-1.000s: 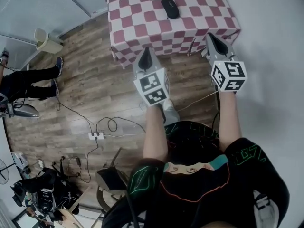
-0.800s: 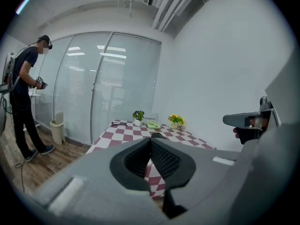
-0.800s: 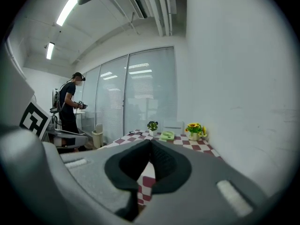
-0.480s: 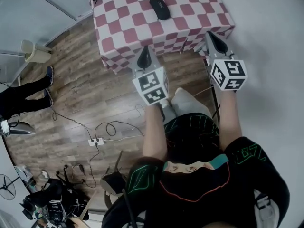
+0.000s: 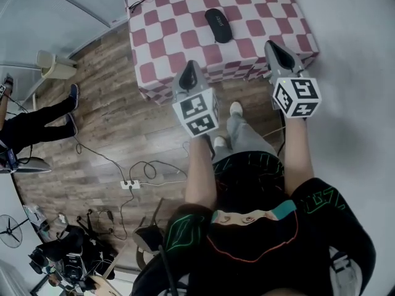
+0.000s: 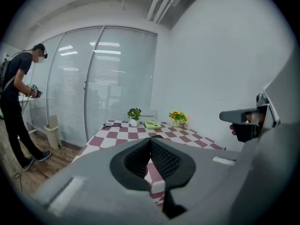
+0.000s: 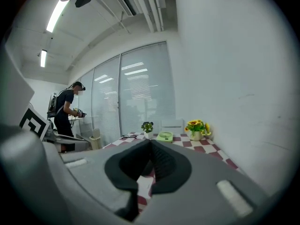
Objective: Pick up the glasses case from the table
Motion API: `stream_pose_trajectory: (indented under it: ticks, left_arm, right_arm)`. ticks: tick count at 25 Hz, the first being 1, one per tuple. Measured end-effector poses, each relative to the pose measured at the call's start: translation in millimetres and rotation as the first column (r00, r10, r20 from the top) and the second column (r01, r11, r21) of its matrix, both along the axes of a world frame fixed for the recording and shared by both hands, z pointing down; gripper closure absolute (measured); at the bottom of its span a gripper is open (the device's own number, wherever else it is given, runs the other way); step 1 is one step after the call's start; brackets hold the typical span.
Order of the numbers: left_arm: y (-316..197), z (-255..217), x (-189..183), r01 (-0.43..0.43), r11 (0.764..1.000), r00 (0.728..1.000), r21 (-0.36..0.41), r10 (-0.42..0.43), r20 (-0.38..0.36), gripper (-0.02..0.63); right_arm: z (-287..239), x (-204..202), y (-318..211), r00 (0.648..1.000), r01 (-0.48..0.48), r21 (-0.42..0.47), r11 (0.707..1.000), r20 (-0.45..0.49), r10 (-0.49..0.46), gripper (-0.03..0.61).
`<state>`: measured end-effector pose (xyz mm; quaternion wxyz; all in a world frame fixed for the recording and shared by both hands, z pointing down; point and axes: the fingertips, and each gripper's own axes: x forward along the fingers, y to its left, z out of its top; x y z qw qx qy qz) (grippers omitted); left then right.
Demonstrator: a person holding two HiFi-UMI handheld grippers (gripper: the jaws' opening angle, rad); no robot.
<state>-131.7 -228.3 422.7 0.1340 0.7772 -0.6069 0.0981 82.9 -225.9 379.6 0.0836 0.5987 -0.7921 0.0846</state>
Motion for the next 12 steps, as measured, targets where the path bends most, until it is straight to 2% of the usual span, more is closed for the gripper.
stream_pose_trajectory:
  ticks: [8,12]
  left_arm:
    - [-71,7,43,-0.045,0.999,0.998,-0.020,0.046,0.048,0.604]
    - [-107,-9,56,-0.042,0.999,0.997,0.009,0.041,0.069,0.604]
  right_arm:
    - [15,33,-78,0.999,-0.006,-0.017,1.000,0.045,0.007,0.574]
    - [6,48,-115,0.998,-0.004,0.008,1.000,0.068,0.003,0.574]
